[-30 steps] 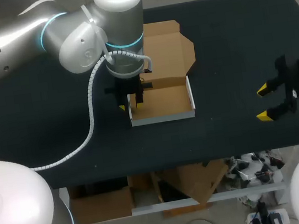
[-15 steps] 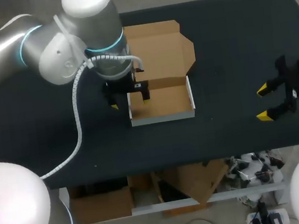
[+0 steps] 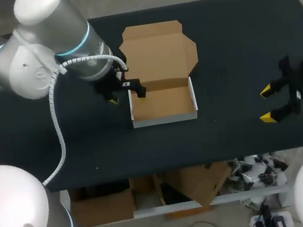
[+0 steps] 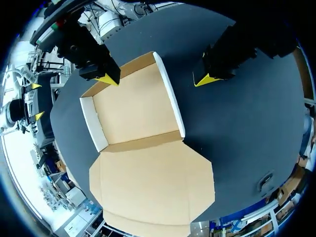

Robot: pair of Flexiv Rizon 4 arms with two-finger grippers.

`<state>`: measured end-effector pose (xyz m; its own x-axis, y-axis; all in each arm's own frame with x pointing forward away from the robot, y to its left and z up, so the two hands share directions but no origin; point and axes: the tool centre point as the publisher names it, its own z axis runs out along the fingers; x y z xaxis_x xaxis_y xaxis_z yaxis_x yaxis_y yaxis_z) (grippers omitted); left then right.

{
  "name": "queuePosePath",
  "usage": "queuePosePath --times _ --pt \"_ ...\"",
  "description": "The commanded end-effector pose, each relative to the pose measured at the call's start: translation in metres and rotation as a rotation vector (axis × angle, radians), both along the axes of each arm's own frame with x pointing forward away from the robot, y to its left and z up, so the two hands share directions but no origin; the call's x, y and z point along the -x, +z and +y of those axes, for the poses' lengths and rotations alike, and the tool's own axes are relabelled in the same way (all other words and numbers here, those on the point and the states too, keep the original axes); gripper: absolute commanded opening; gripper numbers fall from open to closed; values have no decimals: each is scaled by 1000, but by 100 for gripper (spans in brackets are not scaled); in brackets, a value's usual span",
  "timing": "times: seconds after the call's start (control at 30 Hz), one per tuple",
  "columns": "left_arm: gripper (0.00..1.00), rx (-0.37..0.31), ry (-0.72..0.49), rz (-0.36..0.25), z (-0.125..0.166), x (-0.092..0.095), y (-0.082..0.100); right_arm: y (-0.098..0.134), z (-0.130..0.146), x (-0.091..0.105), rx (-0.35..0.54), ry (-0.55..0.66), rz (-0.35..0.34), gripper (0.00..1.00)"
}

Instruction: Assemble the packaging by folding the flat box into shape, placing the metal phone stand inside, and closing the box properly

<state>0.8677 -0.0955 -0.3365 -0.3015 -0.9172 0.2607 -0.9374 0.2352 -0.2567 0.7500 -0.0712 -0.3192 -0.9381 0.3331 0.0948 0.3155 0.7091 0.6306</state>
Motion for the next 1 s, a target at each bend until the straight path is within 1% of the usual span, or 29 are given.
queuePosePath --times 0.03,0.17,0.3,0.37,0.43,0.6,0.7,0.87,1.0 --pt "100 146 -64 -14 17 14 15 0 -1 1 -4 1 -1 100" --pt "100 189 -128 -47 23 23 29 0 -1 1 -4 1 -1 100" --pt "100 215 -179 -82 28 32 42 0 -1 1 -4 1 -1 100" --pt "100 217 -211 -112 32 38 50 0 -1 1 -4 1 -1 100" --pt "100 240 -235 -119 35 43 55 0 -1 1 -4 1 -1 100" --pt "100 244 -278 -166 46 55 69 0 -1 1 -4 1 -1 100" --pt "100 255 -297 -174 52 62 75 0 -1 1 -4 1 -1 100" --pt "100 233 -304 -198 61 73 80 0 -1 1 -4 1 -1 100" --pt "100 221 -300 -201 69 83 85 0 -1 1 -4 1 -1 100"
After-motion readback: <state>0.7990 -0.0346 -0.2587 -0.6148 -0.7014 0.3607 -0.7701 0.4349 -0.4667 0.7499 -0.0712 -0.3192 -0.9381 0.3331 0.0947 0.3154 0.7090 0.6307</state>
